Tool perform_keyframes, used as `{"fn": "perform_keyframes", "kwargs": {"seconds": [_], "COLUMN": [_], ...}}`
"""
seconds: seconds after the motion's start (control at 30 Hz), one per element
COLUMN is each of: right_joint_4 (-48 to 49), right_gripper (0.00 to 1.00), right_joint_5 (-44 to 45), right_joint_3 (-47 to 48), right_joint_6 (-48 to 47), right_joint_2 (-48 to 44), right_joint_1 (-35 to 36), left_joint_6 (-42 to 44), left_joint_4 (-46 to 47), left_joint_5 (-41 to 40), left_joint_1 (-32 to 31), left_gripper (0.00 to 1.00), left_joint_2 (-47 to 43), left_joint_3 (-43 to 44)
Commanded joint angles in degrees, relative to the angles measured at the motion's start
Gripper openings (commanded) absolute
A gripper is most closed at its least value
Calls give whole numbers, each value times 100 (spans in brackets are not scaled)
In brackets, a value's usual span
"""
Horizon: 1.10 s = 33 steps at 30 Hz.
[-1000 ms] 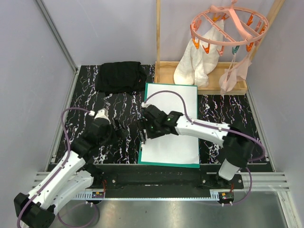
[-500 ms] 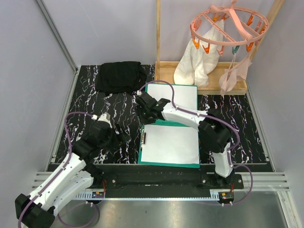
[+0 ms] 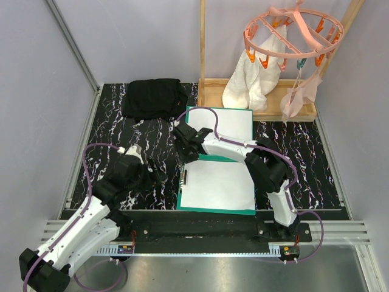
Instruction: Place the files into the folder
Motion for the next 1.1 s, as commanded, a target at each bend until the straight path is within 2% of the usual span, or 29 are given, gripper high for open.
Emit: {"fn": "perform_keyframes", "kwargs": {"seconds": [0.0, 0.33, 0.7, 1.07], "right_joint_4": [83, 189, 224, 215], "right_gripper": [42, 41, 21, 19], "right_joint_5": [47, -23, -216, -278], "right_joint_3": [144, 197, 214, 30], "right_joint_6": [-112, -148, -218, -192], "right_joint_2": [95, 209, 104, -362], "right_joint_1": [44, 44, 44, 79], "left_joint_6": [82, 100, 100, 100], "left_joint_4": [204, 195, 186, 195], "left_joint_5": [120, 129, 129, 59], "left_joint_1": [27, 27, 27, 27], "left_gripper": [82, 82, 82, 82], "left_joint_2": [-69, -87, -122, -60], "left_joint_3": [243, 305, 305, 331]}}
